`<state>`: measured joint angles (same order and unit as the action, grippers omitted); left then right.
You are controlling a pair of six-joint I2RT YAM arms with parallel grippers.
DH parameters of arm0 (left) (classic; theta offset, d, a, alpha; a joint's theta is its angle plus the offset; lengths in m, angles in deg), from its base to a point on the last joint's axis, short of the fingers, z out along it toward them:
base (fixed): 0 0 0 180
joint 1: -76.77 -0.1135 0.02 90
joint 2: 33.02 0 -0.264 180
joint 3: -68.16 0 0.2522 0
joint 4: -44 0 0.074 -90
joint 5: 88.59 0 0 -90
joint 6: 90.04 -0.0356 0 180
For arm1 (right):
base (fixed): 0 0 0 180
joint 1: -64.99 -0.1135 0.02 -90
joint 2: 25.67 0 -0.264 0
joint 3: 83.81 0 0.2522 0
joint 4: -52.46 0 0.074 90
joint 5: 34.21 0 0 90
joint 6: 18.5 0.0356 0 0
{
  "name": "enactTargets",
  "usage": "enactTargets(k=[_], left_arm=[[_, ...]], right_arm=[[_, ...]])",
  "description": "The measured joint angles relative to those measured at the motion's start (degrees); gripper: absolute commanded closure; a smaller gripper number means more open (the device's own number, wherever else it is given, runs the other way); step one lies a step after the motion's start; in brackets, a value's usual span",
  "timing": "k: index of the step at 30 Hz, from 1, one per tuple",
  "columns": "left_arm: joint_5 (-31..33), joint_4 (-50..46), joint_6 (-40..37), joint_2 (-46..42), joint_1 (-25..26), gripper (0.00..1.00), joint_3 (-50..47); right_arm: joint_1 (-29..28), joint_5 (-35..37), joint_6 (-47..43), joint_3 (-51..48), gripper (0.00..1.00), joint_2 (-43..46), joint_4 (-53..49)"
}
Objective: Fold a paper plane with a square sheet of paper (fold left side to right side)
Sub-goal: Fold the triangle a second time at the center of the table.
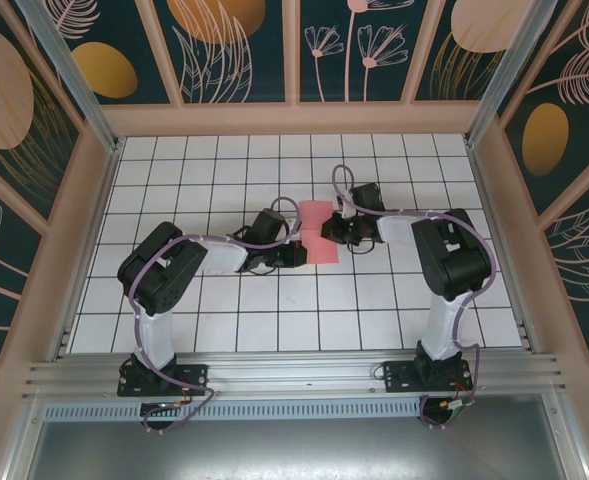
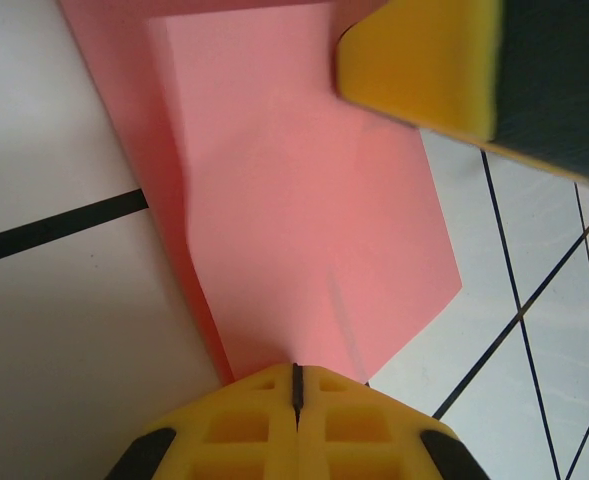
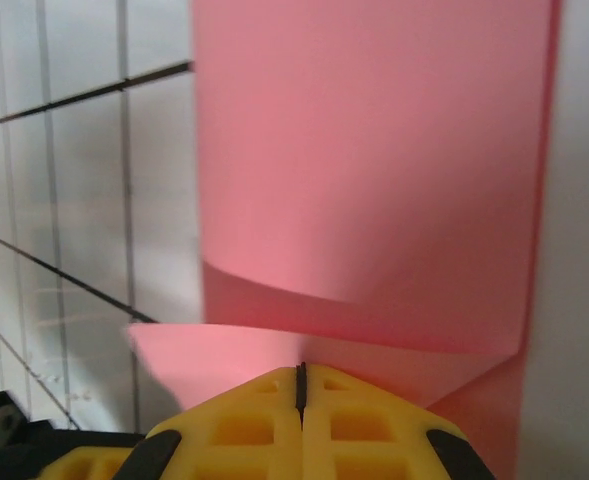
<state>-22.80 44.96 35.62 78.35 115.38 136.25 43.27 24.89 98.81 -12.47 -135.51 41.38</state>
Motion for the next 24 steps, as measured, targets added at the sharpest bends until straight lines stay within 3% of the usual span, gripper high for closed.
enactTargets(k=[13,24], left_arm=[[-0.98,-7.34,-1.73,1.49,0.02,0.98,12.04],[-2.23,-8.55,-2.45,5.33,0.02,0.98,12.22]], right_arm=[[0.13,0.07,0.00,0.57,1.00,-0.96,-0.70],[0.11,0.26,-0.02,0.74,1.00,-0.96,-1.09]])
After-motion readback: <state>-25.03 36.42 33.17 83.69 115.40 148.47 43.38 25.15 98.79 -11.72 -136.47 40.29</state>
